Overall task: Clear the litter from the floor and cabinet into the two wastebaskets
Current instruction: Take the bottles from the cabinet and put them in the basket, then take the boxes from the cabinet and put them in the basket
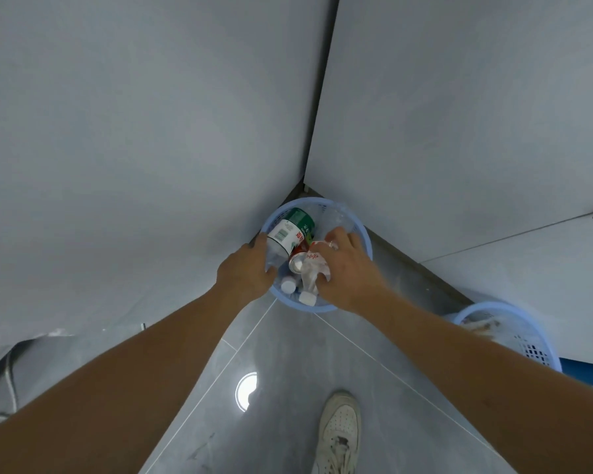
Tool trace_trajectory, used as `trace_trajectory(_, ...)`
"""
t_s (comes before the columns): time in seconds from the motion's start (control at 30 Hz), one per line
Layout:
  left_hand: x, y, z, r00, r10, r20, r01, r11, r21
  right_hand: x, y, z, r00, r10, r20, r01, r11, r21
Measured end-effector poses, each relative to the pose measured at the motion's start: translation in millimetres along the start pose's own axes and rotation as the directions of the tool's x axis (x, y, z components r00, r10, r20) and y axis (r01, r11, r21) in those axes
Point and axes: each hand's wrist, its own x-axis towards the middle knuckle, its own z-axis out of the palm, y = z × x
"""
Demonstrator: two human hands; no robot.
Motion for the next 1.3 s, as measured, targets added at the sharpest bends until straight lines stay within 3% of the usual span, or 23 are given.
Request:
trace_trajectory(0.17, -3, -4, -3, 0.999, -0.013, -0.050, 0.013, 1.000, 0.010, -2, -2, -2, 1.000, 0.006, -0.027, -0.007, 0.998, -0.055)
trace_trajectory(0.33, -38, -6, -26, 0.976, 0.103, -0.189, -0.091, 0.993, 0.073, -17, -22, -20, 0.998, -0.009, -0.064, 0.006, 0.999, -0.051)
trace_trajectory(0.47, -99, -2, -62, 0.966, 0.150, -0.210, -0.144, 0.989, 0.043, -46, -64, -47, 0.996, -0.035, -0.078, 0.034, 0.999, -0.019)
trace_trajectory(0.8, -340, -39, -237, 0.970, 0.141, -0.197, -0.150, 0.988, -0.031, -189, -268, -181, 0.989, -0.038, -0.143, 0.055, 0.992, 0.114)
trace_trajectory(1.0, -484, -117, -353, 0.920, 0.175, -0.351, -0.212, 0.975, -0.069, -263, -430, -229, 0.979, -0.155, -0.136, 0.177, 0.970, 0.168)
trace_trajectory(1.1, -531, -179, -392, 0.903, 0.082, -0.423, -0.128, 0.988, -0.082, -266, -514, -220, 0.959, -0.261, -0.108, 0.277, 0.947, 0.166)
trace_trajectory(1.3, -572, -313, -414, 0.820, -0.286, -0.497, 0.176, 0.950, -0.257, -202, -647, -177, 0.908, -0.419, -0.021, 0.417, 0.897, 0.149)
